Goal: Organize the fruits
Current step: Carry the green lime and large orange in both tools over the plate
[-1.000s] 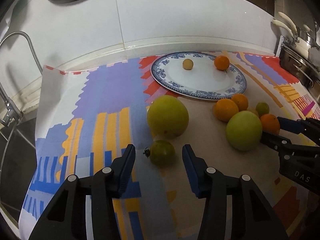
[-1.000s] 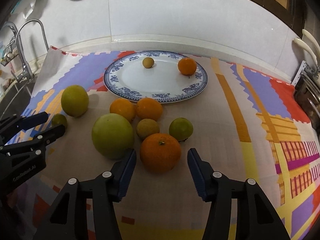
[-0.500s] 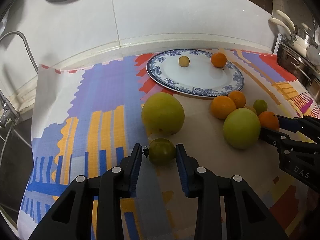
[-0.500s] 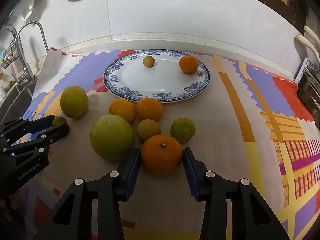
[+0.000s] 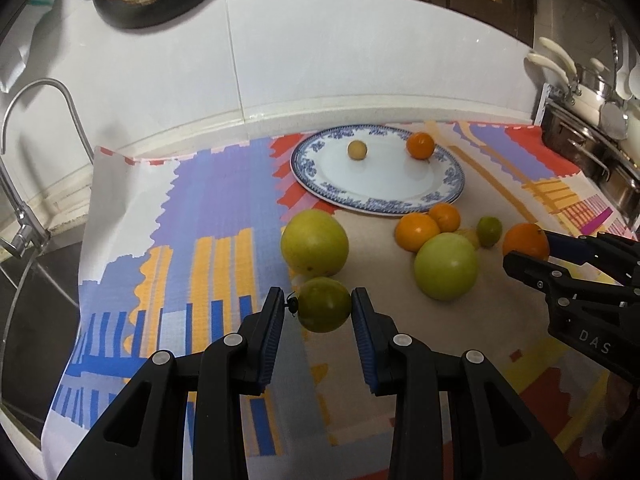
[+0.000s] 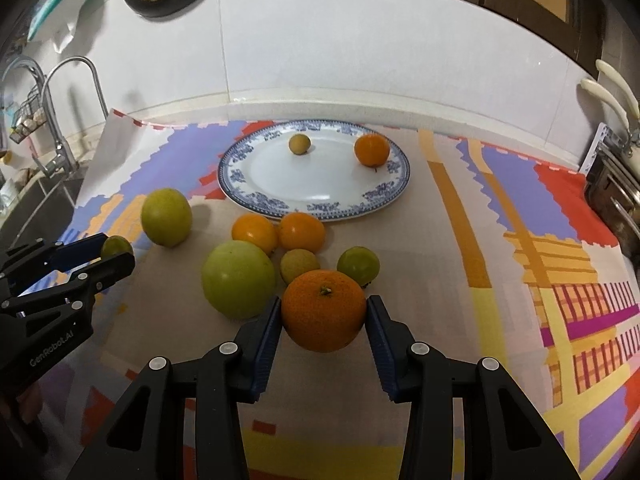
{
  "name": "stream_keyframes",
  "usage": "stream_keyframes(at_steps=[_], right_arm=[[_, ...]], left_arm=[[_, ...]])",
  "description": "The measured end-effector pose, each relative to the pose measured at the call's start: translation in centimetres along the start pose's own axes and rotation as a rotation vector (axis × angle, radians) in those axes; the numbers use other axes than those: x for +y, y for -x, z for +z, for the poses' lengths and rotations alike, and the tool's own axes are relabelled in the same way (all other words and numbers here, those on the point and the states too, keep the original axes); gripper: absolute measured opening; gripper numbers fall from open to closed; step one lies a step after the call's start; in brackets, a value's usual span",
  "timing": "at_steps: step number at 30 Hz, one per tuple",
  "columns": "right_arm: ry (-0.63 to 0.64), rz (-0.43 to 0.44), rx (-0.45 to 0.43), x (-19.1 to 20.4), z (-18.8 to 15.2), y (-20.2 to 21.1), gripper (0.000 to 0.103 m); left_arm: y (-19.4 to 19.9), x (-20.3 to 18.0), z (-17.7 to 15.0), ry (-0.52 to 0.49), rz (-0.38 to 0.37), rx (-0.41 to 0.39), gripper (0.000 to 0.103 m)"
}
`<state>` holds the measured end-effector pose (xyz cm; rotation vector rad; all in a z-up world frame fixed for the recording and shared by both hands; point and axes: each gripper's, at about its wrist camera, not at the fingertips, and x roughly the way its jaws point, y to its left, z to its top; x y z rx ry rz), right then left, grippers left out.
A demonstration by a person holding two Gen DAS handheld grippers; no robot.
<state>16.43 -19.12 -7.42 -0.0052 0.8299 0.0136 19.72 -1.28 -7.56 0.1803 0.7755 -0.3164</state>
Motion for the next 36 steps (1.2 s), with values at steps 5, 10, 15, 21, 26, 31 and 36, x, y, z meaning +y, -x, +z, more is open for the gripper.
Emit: stream_keyframes(at_steps=[5,10,15,21,26,31,36], right_arm=[[0.000,0.011,-0.036,0.0,0.4,1.6,0.043],[0.001,0.028,-0.075,-0.2,1.0,3.2,0.043],[0.003,0.039,-0.122,-0.5,2.1,4.3,0.043],[0.000,0.062,-0.157,-1.3,4.2,4.3,0.043],[0.022,0.068,-0.171,-1.6,6.1,3.8,0.043],[0.031,0.080,-0.171,-2.0,8.1,2.6,0.043],[0.042,0.090,-0.178,-2.2,10.3,1.0,0.043]], left_arm=[[1.3,-0.5,0.3,-0.005,-0.020,-0.024,0.034],[2.6,-1.1,1.2,-0.017,-0.026,-0.075,0.034],[3.6,-1.5,2.8,-0.029,-0.025,-0.126,0.034],[3.4,-1.8,4.9,-0.042,-0.044,-0.143,0.034],[2.6,-1.9,6.9,-0.043,-0.063,-0.152,0.034],[1.2,-1.9,9.3,-0.056,-0.068,-0.155,0.034],[-0.8,-1.4,11.6,-0.033,-0.115,-0.117,0.034]])
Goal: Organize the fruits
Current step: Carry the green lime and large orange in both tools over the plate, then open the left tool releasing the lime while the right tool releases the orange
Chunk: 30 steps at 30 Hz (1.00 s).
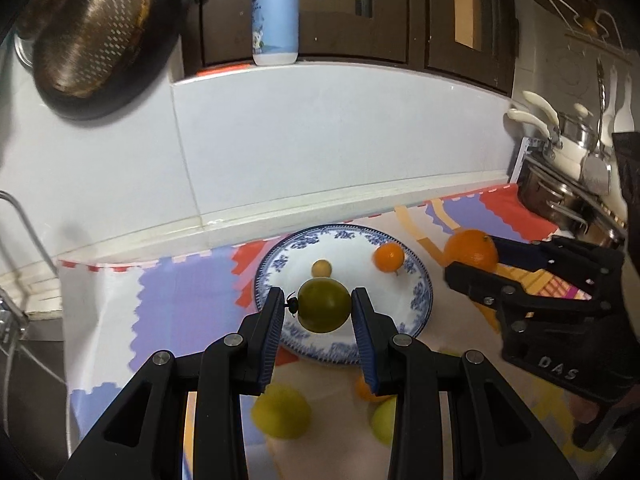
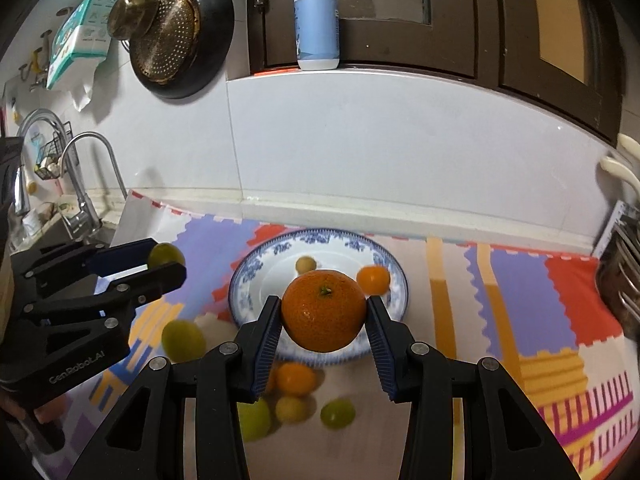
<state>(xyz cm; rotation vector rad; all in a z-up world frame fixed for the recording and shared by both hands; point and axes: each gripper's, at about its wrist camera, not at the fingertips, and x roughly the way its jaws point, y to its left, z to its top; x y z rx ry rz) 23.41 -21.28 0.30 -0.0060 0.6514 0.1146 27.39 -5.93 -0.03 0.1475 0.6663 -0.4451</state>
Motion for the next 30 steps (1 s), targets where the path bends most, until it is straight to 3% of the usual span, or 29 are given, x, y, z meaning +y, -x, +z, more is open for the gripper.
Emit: stream_keyframes(at_steps=[12,30], right_arm=[[-0.023,0.026,0.064,-2.0,3.2,-7.2,0.043],[-0.042,0.038,0.191,-4.5,4.1,-16.8,0.043]], left_arm=[[-7.4,1.9,3.2,0.014,-0.032,0.105,0.034],[-17.3,2.6,5.1,-0.043,-0.085,0.225,0.034]])
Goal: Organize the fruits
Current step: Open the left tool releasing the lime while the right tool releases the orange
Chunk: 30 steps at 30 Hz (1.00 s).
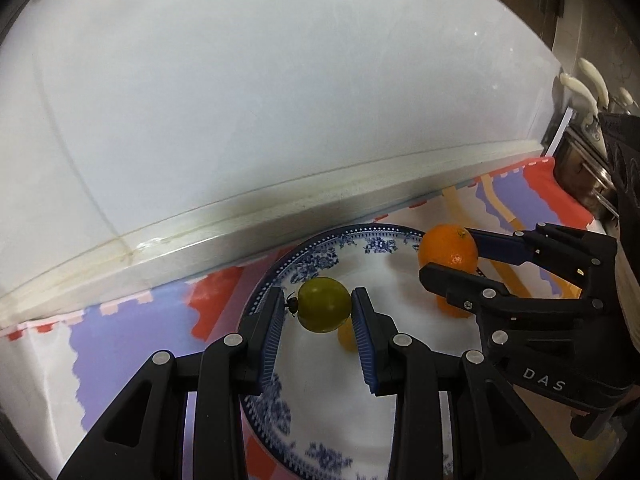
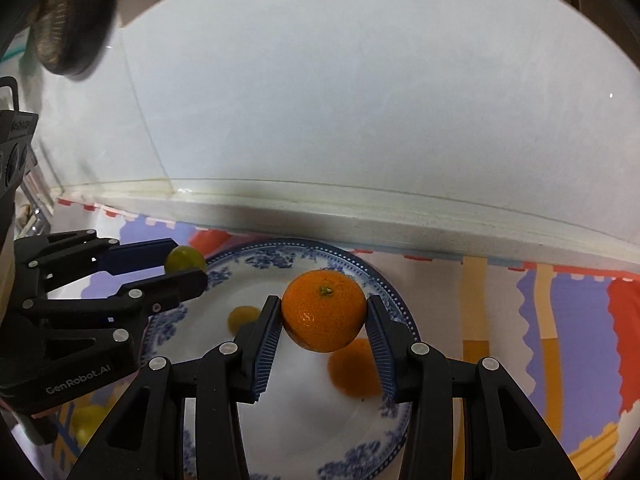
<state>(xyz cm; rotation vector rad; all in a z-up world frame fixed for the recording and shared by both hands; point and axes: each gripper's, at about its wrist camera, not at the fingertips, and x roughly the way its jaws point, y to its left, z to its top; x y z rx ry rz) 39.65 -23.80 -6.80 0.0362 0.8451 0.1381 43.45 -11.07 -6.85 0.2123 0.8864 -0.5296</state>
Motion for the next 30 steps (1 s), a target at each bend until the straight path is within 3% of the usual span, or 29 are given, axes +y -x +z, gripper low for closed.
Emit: stream_keyframes(at_steps=[6,14,30], right_arm=[[-0.003,0.006,0.030,-0.3,0.1,-1.8,0.043],[-0.008,0.012,0.057,-0.2,0.2,-2.4,0.044],[0.016,-0.022,0.007,0.1,0.8,1.1,0.044]], left_arm=[[-2.1,0.1,0.9,0.005,-0.041,0.047,0.034],[-2.7,-0.3,1.2,-0.023,-0.028,0.063,0.034],[0.8,-0.7,0.8,-0.021,-0.014,0.028,0.045]])
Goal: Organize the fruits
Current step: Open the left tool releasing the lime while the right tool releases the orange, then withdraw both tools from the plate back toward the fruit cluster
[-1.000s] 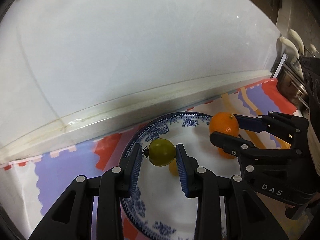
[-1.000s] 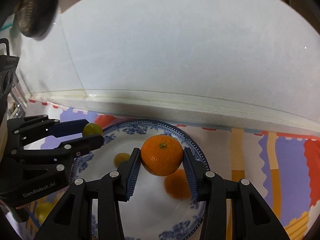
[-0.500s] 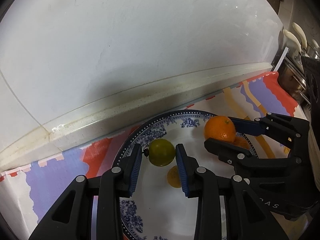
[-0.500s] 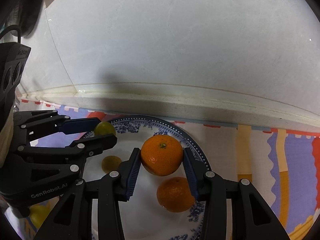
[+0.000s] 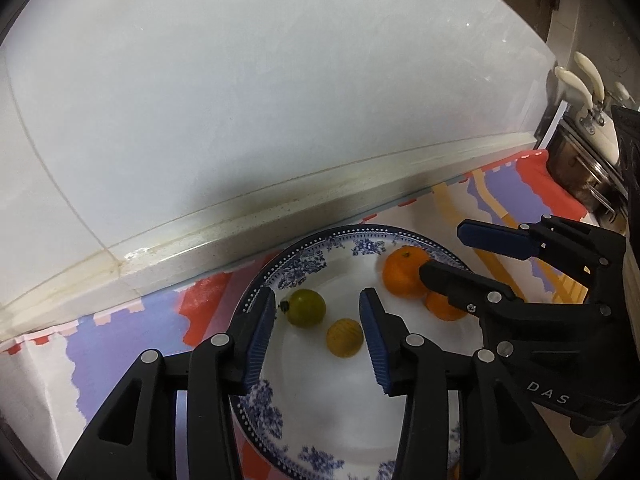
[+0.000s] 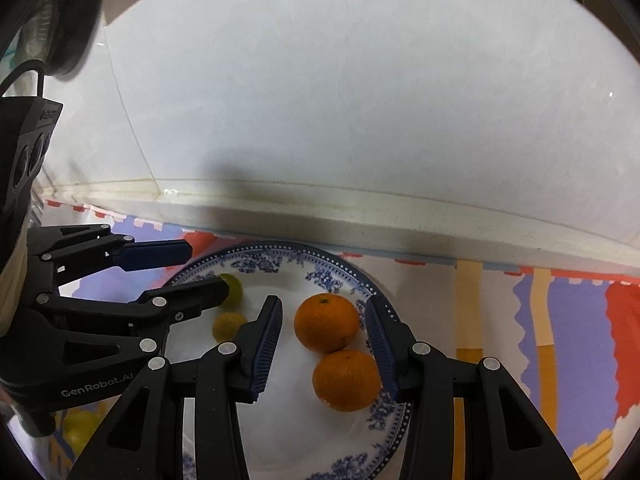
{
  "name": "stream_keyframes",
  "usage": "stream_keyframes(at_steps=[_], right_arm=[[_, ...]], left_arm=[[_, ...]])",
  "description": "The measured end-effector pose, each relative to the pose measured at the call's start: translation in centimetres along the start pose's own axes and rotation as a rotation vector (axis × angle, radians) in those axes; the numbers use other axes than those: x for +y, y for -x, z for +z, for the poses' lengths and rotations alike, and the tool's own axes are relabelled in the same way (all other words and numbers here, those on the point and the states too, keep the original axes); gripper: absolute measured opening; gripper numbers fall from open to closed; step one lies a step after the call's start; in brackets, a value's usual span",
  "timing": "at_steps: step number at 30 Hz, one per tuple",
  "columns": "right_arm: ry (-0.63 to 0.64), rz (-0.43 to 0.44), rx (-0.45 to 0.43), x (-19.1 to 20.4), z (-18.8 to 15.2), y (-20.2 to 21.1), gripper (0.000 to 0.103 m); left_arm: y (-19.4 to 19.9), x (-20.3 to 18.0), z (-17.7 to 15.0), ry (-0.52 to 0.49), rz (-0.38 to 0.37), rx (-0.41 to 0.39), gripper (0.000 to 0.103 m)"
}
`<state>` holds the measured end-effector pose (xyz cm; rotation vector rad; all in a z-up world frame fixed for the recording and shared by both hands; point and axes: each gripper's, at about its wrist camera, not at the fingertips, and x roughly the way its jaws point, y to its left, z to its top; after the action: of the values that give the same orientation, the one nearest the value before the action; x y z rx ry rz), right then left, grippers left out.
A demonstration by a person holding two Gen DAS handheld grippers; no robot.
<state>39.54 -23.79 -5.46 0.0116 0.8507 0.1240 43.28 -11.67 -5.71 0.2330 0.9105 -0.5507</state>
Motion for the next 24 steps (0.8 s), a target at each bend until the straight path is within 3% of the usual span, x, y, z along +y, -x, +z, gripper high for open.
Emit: stream_keyframes(at_steps=[5,10,13,24], right_arm=[[0.007,-0.006,-0.030,0.2,-0.3,2.4,0.044],[0.009,-0.005,-0.067,0.5,-0.9,5.3,0.045],[0.006,-0.006,-0.098,0.7,-1.4,7.2,0.051],[0.028,0.009,-0.200,1.8,-3.9,13.9,0.056]], left_arm=[[3.2,-0.4,-0.8,0.008,0.023,-0.043,0.051],[6.8,-1.3,-1.9,0.035,0.070,-0.106,0.063],[9.2,-1.8,-2.8,0.053,0.095,-0.148,0.068],[15.8,-3.9,-6.6,0.097,0.179,-0.252,0.083]])
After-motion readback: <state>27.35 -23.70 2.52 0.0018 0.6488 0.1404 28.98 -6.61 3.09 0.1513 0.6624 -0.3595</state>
